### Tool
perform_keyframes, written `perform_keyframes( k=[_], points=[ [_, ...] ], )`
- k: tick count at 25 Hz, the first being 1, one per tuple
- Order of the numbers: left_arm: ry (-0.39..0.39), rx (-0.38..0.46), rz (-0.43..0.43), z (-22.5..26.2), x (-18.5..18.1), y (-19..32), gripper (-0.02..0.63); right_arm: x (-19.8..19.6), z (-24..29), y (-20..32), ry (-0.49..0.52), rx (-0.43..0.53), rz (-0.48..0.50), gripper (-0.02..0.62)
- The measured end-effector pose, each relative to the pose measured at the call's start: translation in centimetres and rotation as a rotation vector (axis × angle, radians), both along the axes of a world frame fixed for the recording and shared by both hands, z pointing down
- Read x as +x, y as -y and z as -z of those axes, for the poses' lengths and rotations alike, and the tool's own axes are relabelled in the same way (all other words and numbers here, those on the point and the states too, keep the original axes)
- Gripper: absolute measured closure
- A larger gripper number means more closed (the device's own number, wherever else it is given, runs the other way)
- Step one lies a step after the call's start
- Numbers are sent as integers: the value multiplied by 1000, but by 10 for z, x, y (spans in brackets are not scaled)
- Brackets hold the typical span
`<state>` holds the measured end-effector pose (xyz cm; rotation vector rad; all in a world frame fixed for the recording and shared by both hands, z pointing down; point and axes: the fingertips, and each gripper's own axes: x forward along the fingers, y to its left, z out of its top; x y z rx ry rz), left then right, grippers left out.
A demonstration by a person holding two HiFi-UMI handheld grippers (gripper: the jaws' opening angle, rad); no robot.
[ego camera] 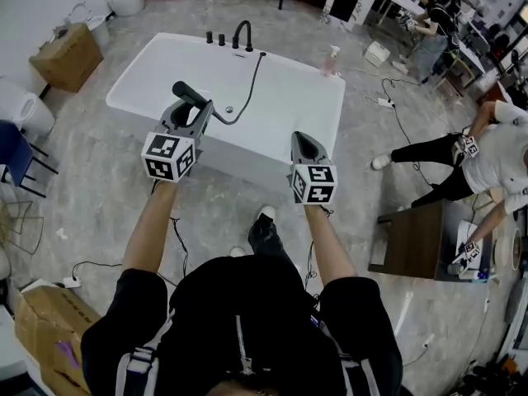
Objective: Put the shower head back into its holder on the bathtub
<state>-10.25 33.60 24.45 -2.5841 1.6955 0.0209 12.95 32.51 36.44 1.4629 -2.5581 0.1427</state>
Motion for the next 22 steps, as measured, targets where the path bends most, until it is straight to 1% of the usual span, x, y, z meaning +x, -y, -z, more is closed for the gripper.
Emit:
perform_keyframes(
  k=[6,11,16,22],
  points=[
    [2,-1,-13,-2,5,22,454,1,-9,17,4,-16,-5,588],
    [3,-5,-20,-4,5,54,454,1,-19,44,0,-30,-5,588],
    [14,-11,-31,-6,10,99,454,1,-36,92,9,-66,-3,588],
    [24,-20,-19,-3,12,168,454,-14,-48,171,12,-95,45,588]
  ],
)
